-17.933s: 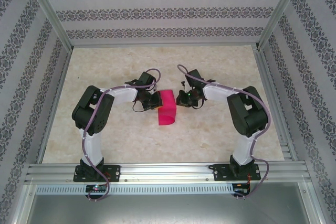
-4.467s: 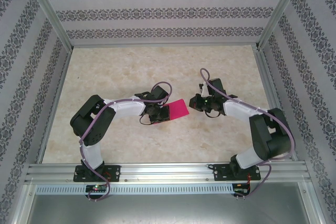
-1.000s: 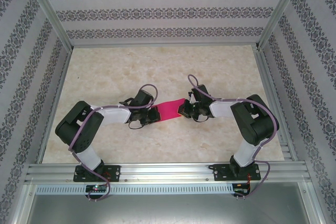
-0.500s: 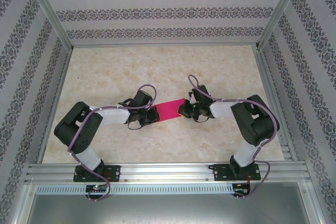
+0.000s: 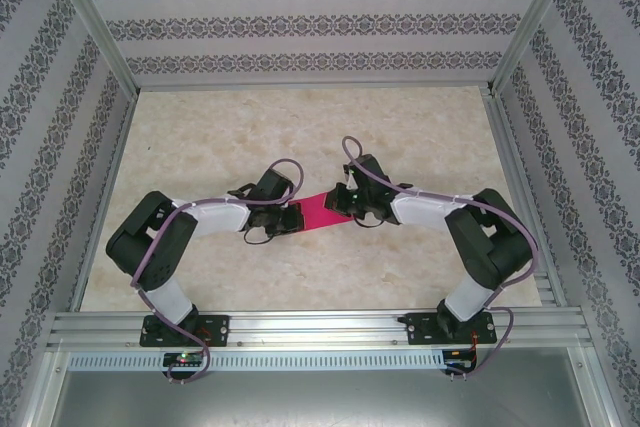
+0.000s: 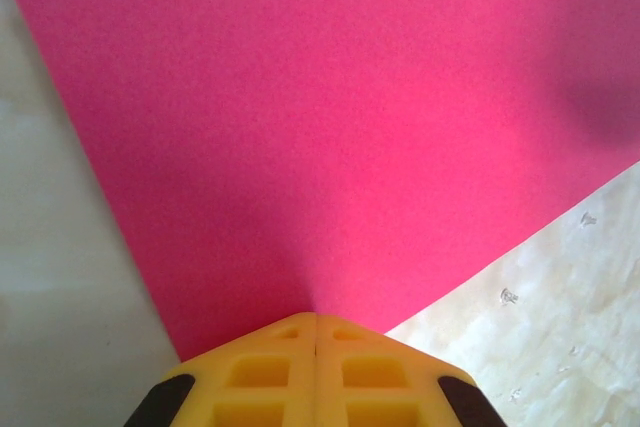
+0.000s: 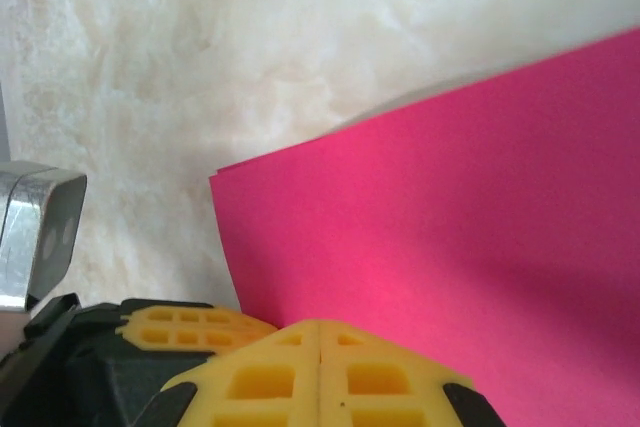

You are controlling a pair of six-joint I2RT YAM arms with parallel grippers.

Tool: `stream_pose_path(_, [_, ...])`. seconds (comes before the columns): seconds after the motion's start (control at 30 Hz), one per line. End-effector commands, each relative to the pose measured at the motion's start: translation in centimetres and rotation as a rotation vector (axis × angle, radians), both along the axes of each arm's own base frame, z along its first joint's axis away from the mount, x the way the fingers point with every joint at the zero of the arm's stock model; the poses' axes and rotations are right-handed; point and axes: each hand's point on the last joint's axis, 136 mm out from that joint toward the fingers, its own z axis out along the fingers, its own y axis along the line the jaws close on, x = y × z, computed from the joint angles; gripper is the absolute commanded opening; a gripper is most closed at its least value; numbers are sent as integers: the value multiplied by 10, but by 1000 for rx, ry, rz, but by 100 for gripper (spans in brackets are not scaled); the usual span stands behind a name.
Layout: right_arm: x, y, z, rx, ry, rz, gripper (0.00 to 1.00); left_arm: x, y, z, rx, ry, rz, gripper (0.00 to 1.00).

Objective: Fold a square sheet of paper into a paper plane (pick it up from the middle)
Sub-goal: First fold in half a square sheet of paper at the center of the table.

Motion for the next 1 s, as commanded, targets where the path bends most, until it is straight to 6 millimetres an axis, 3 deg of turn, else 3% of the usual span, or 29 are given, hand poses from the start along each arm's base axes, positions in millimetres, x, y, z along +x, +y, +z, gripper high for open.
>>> stream_pose_path(0.0, [15, -1, -16, -37, 16, -60, 4, 14, 9, -5, 85, -61, -66, 2])
stream_pose_path(0.13, [23, 3, -19, -36, 17, -68, 3, 23, 5, 2, 97, -95, -105, 2])
stream_pose_path(0.27, [24, 0, -22, -43, 26, -81, 4, 27, 15, 6, 164, -107, -98, 2])
stream_pose_path(0.43, [19, 1, -6, 12, 4, -66, 4, 20, 10, 14, 76, -100, -37, 2])
stream_pose_path(0.67, [2, -6, -7, 53, 30, -90, 2, 25, -32, 45, -160, -168, 99, 3])
stream_pose_path(0.8, [-3, -4, -14, 90, 57, -97, 0, 22, -59, 40, -215, -165, 154, 0])
stream_pose_path(0.97, [-5, -6, -18, 91, 65, -107, 0, 23, -73, 31, -225, -178, 228, 0])
